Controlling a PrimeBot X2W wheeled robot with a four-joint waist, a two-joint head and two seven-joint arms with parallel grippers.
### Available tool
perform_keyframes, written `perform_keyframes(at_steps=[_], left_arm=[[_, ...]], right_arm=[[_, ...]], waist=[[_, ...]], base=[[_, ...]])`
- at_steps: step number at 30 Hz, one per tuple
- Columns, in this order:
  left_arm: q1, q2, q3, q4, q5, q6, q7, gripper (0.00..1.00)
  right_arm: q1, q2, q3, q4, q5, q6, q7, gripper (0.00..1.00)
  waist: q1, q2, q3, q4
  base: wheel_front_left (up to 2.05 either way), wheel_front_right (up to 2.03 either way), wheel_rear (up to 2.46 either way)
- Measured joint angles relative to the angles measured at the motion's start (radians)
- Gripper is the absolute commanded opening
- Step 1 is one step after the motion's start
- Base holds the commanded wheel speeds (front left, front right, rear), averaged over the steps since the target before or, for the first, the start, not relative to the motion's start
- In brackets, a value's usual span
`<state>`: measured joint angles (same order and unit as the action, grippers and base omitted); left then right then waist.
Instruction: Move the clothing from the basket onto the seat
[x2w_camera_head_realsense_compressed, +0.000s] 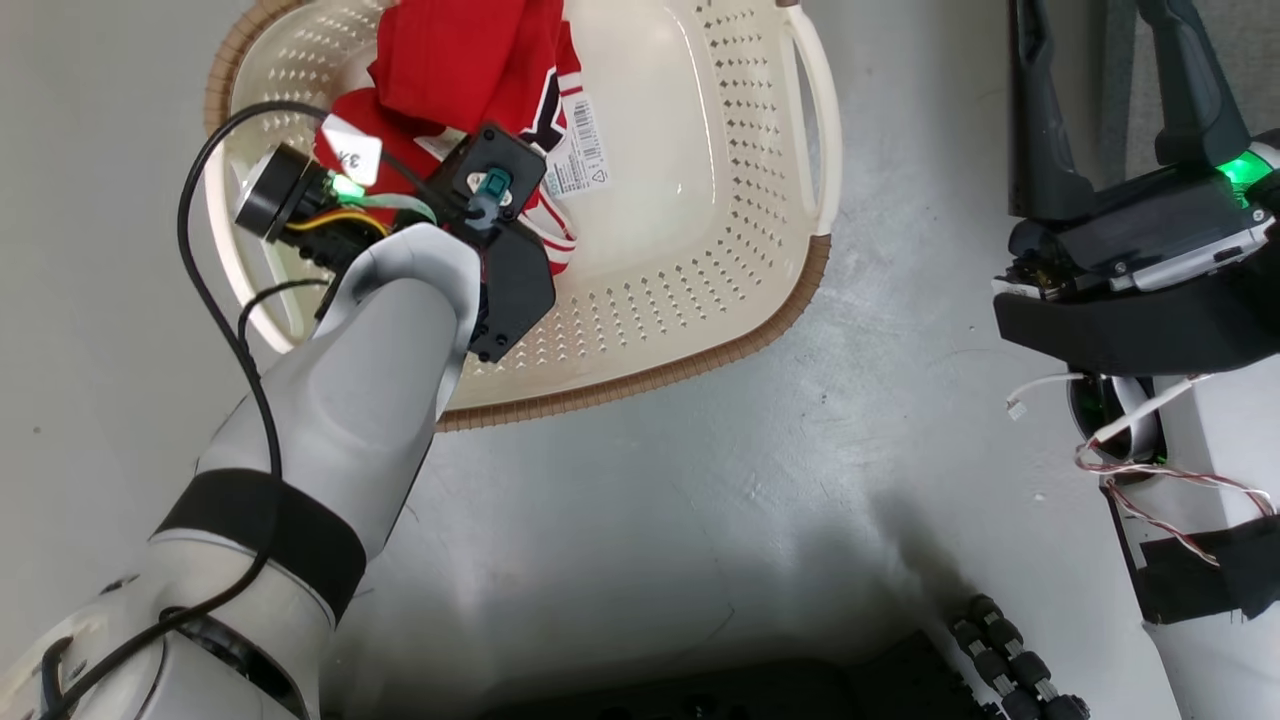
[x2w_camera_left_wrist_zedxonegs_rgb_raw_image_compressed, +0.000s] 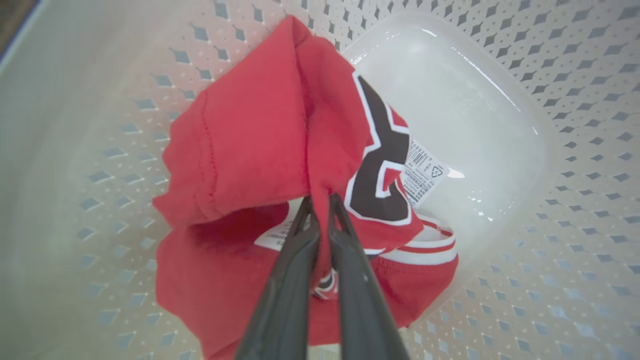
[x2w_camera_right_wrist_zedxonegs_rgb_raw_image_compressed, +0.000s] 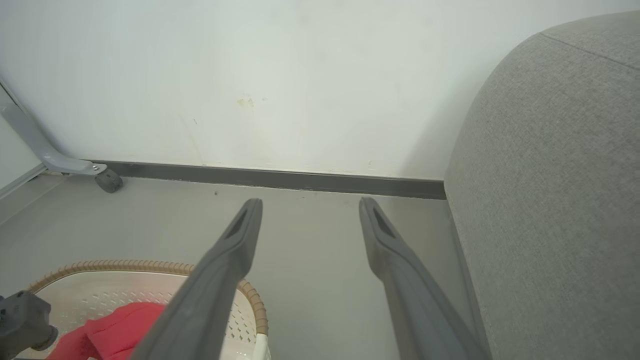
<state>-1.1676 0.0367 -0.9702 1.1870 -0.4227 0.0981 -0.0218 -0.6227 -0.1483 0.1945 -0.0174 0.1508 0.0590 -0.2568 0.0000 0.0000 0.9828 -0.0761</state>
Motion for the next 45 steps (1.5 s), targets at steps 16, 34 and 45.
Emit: perform_keyframes(at_steps=[16, 34, 45], left_arm=[[0.154, 0.001, 0.101, -0.088, -0.158, 0.007, -0.182, 0.00], [0.303, 0.000, 0.154, -0.238, -0.323, 0.007, -0.227, 0.00], [0.386, 0.000, 0.205, -0.288, -0.333, 0.007, -0.227, 0.00]], right_arm=[[-0.010, 0.017, 0.002, 0.144, 0.030, 0.018, 0.000, 1.00], [0.054, 0.014, -0.006, 0.268, 0.044, 0.038, 0.000, 1.00], [0.096, 0.018, 0.002, 0.338, 0.046, 0.040, 0.000, 1.00]], waist=[[0.0000, 0.0000, -0.144, -0.006], [-0.0001, 0.0000, -0.380, 0.047], [-0.0002, 0.0000, -0.515, 0.085]], base=[[0.00, 0.00, 0.00], [0.00, 0.00, 0.00], [0.00, 0.00, 0.00]])
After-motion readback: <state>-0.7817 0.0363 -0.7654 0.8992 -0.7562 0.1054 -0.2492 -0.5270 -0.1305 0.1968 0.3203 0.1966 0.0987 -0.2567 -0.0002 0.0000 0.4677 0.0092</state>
